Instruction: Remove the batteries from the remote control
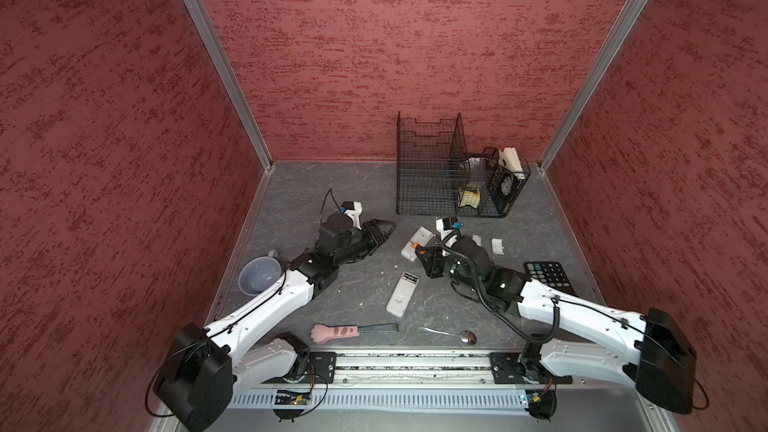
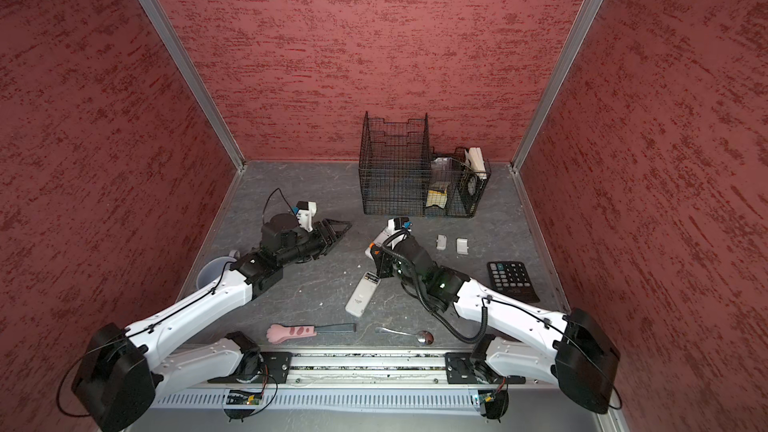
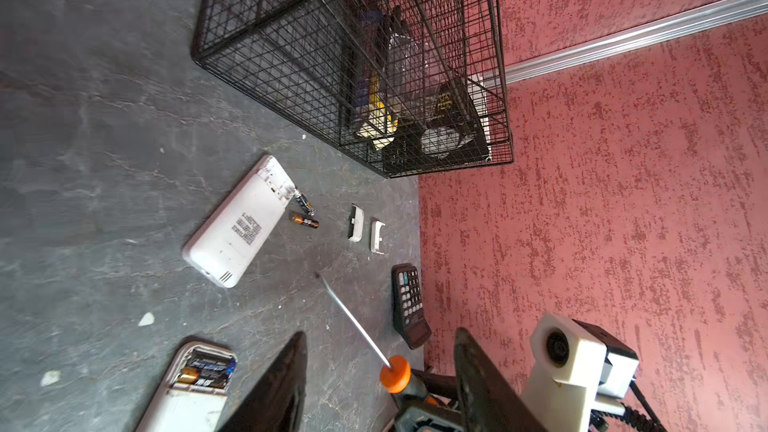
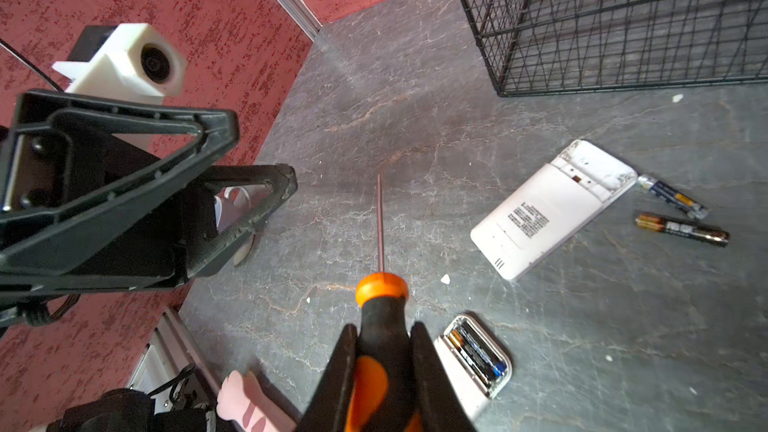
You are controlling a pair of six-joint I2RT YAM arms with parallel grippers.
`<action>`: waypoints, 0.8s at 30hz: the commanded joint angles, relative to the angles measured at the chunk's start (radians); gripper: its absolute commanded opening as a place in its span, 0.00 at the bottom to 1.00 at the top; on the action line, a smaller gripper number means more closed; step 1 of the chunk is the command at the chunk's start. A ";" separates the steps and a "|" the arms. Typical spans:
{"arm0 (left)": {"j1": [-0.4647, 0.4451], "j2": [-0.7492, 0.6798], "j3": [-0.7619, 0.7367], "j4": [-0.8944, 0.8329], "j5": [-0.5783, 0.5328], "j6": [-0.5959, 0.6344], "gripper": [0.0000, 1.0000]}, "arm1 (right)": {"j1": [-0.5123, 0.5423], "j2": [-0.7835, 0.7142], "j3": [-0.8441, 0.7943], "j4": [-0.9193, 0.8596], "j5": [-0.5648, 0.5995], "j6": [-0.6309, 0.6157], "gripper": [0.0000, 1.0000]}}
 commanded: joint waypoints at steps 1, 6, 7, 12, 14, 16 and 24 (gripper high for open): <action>0.018 -0.061 -0.047 -0.128 -0.020 0.056 0.56 | -0.006 -0.036 0.049 -0.132 -0.049 0.051 0.00; 0.021 -0.142 -0.088 -0.216 -0.030 0.105 0.57 | -0.012 -0.057 0.076 -0.269 -0.074 0.149 0.00; 0.019 -0.151 -0.089 -0.233 -0.031 0.119 0.57 | -0.012 -0.058 0.077 -0.280 -0.079 0.163 0.00; -0.006 -0.181 -0.093 -0.335 -0.040 0.184 0.60 | -0.012 -0.073 0.085 -0.331 -0.104 0.208 0.00; -0.026 -0.181 -0.091 -0.379 -0.052 0.210 0.61 | -0.013 -0.075 0.100 -0.368 -0.103 0.210 0.00; -0.058 -0.181 -0.091 -0.411 -0.076 0.232 0.64 | -0.014 -0.081 0.112 -0.402 -0.102 0.214 0.00; -0.222 -0.154 -0.086 -0.493 -0.215 0.292 0.65 | -0.037 -0.123 0.120 -0.492 -0.136 0.269 0.00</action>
